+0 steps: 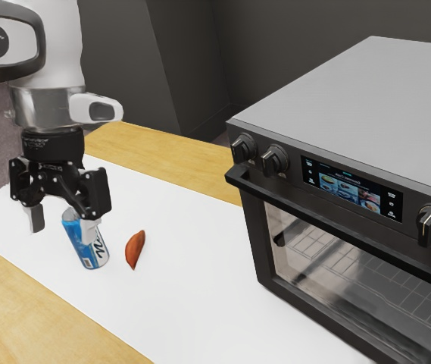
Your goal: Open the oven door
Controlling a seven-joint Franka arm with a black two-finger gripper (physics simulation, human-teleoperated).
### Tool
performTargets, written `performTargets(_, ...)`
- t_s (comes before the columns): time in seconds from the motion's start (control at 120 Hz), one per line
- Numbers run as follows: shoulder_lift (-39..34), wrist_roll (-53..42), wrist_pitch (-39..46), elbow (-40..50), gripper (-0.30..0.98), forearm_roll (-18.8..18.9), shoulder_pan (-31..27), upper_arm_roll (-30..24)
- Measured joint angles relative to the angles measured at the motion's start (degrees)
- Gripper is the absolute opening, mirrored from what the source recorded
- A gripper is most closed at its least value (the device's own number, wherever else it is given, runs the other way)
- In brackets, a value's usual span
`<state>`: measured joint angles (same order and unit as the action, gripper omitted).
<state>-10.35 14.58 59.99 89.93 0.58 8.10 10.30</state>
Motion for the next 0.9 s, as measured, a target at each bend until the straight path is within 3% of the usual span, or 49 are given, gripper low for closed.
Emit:
performTargets(0.117, -0.4, 3.6, 9.0, 0.2, 0.69, -0.2, 0.2, 0.4)
performTargets(0.275, -5.1, 7.9, 15.2, 0.6, 0.69, 0.3, 3.3, -0.6)
performTargets(0.333, -15.6, 9.2, 20.9, 13.0, 0.69, -0.6, 2.9, -2.0)
performTargets(0.4, -29.8, 10.7, 29.3, 28.8, 0.68, -3.7, -4.3, -9.3)
performTargets(0.475, -34.8, 14.4, 37.0, 34.4, 0.69, -4.1, 2.6, -9.5)
performTargets(0.525, -34.0, 17.1, 41.5, 35.5, 0.69, -2.5, 8.6, -6.6)
performTargets(0.608, -29.4, 21.9, 49.2, 35.6, 0.69, -1.1, 13.7, -5.0)
performTargets(0.758, -19.8, 29.5, 58.1, 31.0, 0.69, 0.3, 18.1, -3.1)
performTargets(0.9, -15.2, 35.7, 62.6, 27.7, 0.69, 2.3, 19.9, -2.6)
